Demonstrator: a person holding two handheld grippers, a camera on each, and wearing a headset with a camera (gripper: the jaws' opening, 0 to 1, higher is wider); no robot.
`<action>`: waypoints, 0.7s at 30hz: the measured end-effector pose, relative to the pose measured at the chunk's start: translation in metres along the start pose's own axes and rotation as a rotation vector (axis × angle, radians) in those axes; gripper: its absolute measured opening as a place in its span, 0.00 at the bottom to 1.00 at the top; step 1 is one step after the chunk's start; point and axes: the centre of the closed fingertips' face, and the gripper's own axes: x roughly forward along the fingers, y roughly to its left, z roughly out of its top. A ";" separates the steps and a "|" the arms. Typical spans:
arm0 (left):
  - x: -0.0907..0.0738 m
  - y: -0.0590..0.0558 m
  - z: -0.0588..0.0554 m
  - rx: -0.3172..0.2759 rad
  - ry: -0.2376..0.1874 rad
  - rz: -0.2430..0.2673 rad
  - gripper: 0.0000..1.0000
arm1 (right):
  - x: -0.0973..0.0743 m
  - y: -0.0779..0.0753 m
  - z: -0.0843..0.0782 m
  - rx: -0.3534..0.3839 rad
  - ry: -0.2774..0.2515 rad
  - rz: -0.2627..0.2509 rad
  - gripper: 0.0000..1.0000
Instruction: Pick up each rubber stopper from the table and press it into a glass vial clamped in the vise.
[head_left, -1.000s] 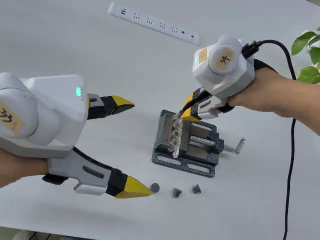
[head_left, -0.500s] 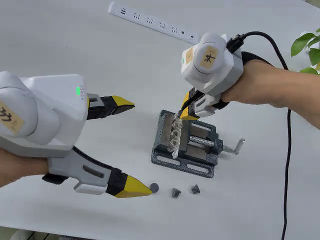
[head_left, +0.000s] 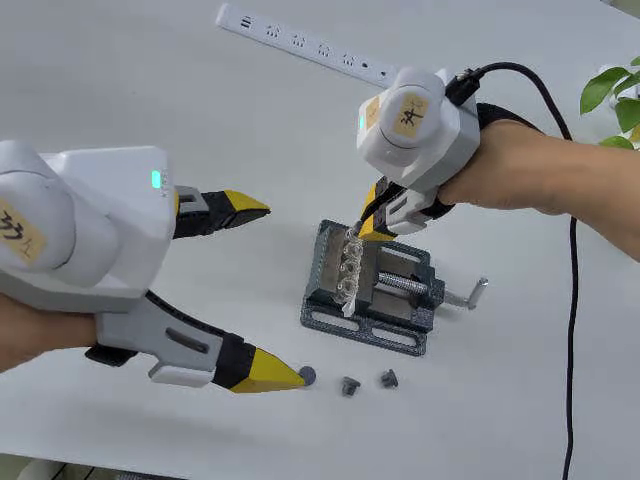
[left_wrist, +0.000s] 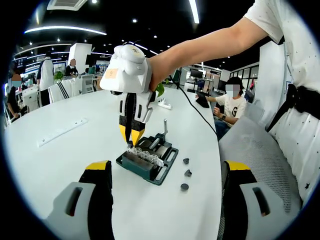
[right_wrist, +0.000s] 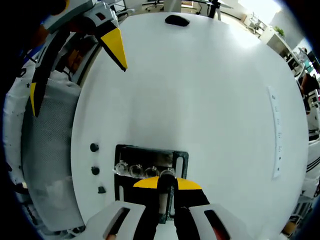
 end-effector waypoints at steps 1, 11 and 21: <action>0.000 -0.001 0.000 0.000 0.000 -0.001 0.91 | 0.000 0.000 0.000 -0.004 0.000 0.001 0.04; -0.002 0.000 -0.001 -0.003 0.004 0.001 0.91 | 0.000 0.001 0.001 0.010 -0.027 0.002 0.06; -0.001 0.000 0.000 -0.008 -0.002 0.001 0.90 | -0.001 0.000 0.001 0.021 -0.036 -0.001 0.07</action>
